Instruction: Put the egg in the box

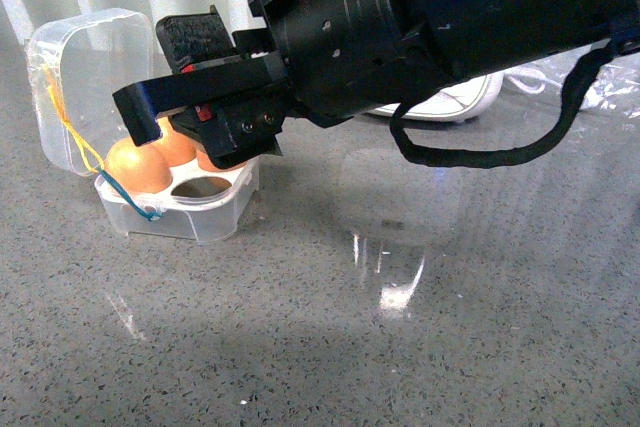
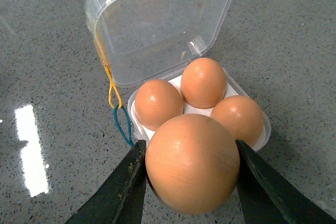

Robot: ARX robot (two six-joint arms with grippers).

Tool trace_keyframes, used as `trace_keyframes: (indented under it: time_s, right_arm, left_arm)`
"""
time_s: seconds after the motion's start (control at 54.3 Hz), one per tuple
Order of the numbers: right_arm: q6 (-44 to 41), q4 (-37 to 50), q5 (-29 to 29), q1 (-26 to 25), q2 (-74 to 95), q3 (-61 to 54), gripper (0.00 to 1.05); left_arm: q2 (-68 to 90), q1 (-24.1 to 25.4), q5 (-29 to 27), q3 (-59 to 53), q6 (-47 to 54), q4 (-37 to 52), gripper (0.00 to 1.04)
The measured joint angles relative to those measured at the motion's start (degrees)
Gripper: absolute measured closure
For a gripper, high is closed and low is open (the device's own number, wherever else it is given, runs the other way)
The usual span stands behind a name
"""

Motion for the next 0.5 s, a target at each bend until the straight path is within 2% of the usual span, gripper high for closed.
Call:
trace_keyframes:
  time_s: [0.497]
  right_arm:
    - [-1.3,-4.3,2.1,1.2,4.6,6.1,0.63]
  left_arm:
    - [0.0,0.0,0.0,0.0,0.0,0.0,0.07]
